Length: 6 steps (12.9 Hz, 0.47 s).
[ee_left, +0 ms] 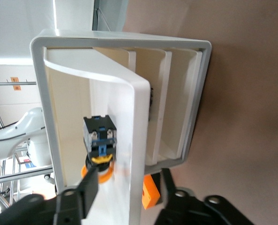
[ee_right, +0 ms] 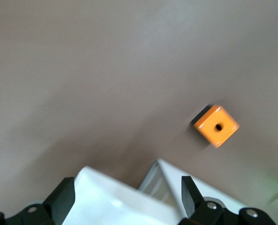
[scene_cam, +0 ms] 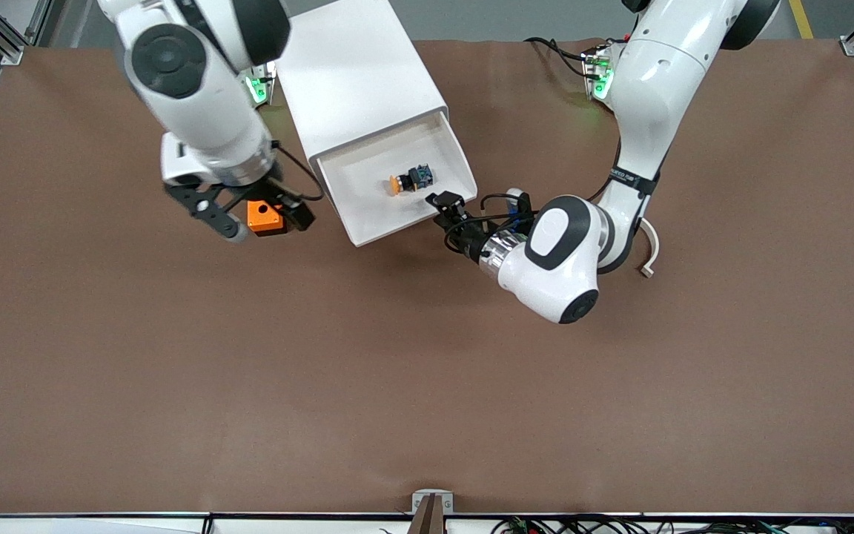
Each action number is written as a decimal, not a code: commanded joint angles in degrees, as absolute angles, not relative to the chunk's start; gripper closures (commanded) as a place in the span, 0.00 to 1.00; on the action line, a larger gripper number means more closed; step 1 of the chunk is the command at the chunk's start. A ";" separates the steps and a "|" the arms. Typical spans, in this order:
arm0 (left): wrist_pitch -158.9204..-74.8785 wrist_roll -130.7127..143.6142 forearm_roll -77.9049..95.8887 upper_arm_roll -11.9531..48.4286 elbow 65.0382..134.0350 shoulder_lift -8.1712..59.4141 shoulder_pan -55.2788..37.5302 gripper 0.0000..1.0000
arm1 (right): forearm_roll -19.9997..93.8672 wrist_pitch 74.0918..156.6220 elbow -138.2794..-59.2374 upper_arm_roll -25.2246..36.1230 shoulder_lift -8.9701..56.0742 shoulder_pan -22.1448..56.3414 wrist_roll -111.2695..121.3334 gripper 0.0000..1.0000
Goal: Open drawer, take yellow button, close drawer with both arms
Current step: 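Reach the right gripper into the drawer while the left gripper withdraws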
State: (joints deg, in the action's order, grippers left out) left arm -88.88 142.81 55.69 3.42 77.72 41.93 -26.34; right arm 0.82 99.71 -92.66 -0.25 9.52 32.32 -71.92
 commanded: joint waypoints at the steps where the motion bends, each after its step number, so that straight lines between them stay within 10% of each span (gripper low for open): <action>1: -86.50 142.38 53.45 3.34 74.81 41.57 -23.48 0.00 | 0.70 103.34 -92.37 0.70 12.21 38.82 -84.41 0.00; 6: -83.85 137.84 41.85 3.69 72.95 37.02 -17.33 0.00 | 0.62 107.31 -92.46 0.70 15.73 45.96 -100.60 0.00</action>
State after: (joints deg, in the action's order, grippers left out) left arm -84.82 140.65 45.01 3.41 72.67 40.40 -19.10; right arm 0.79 106.51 -92.79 -0.14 15.01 44.23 -95.75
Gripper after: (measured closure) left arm 0.000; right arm 0.000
